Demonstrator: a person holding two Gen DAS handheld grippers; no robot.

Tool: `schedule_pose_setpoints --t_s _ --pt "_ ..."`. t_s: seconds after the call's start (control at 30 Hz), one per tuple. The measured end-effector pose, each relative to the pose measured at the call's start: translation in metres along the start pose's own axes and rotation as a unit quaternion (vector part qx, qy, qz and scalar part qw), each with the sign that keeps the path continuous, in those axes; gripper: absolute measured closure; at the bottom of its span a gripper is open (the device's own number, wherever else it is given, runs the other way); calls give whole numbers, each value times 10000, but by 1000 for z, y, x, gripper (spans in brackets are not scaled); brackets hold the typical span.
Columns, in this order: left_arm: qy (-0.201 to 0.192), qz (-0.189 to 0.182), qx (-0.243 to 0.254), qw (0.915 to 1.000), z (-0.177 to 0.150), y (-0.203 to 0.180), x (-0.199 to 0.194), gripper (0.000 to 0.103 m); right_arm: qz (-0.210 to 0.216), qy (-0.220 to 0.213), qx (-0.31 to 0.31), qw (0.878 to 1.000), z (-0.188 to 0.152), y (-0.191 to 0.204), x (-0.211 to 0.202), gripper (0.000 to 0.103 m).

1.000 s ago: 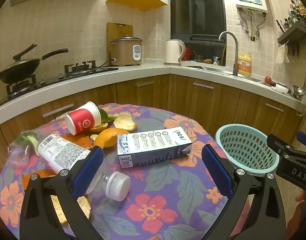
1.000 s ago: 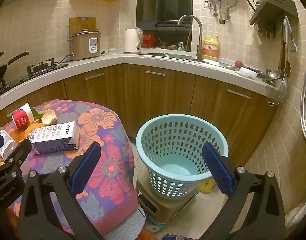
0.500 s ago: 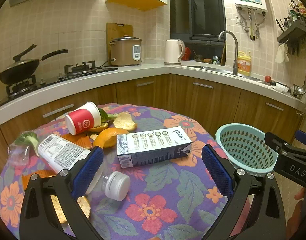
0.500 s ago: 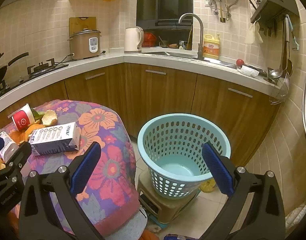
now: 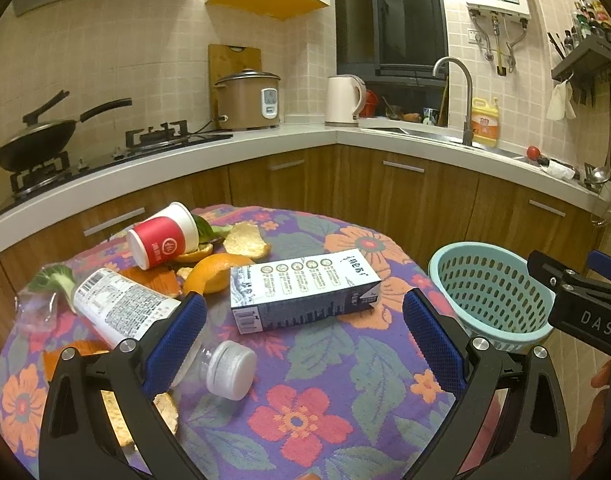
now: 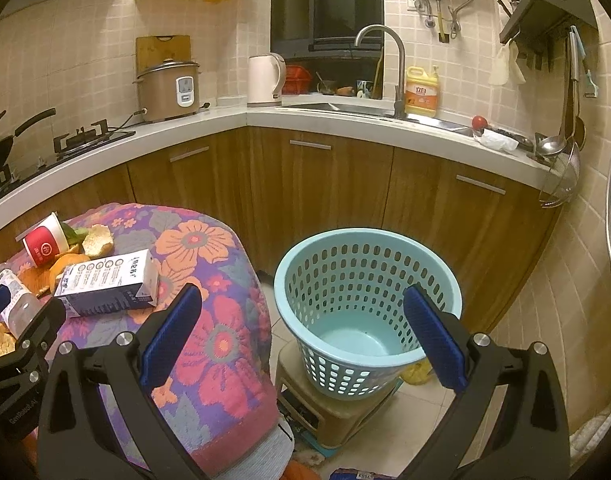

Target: Collect trash

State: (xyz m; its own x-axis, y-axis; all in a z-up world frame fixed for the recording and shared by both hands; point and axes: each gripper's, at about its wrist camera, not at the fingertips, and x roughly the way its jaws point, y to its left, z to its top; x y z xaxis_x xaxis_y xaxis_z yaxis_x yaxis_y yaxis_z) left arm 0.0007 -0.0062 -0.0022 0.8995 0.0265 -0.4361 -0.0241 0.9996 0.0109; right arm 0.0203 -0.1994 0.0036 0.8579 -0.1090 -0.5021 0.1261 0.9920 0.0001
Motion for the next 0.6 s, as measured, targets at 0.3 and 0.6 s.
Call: schedule_pose_setpoints --t_s 0.3,0.6 --pt "25 -17 -57 10000 -1 2 1 8 -98 9 23 9999 1 -2 -1 7" --pt "21 4 -66 10000 -1 3 2 8 -98 -5 9 10000 1 -4 -3 7"
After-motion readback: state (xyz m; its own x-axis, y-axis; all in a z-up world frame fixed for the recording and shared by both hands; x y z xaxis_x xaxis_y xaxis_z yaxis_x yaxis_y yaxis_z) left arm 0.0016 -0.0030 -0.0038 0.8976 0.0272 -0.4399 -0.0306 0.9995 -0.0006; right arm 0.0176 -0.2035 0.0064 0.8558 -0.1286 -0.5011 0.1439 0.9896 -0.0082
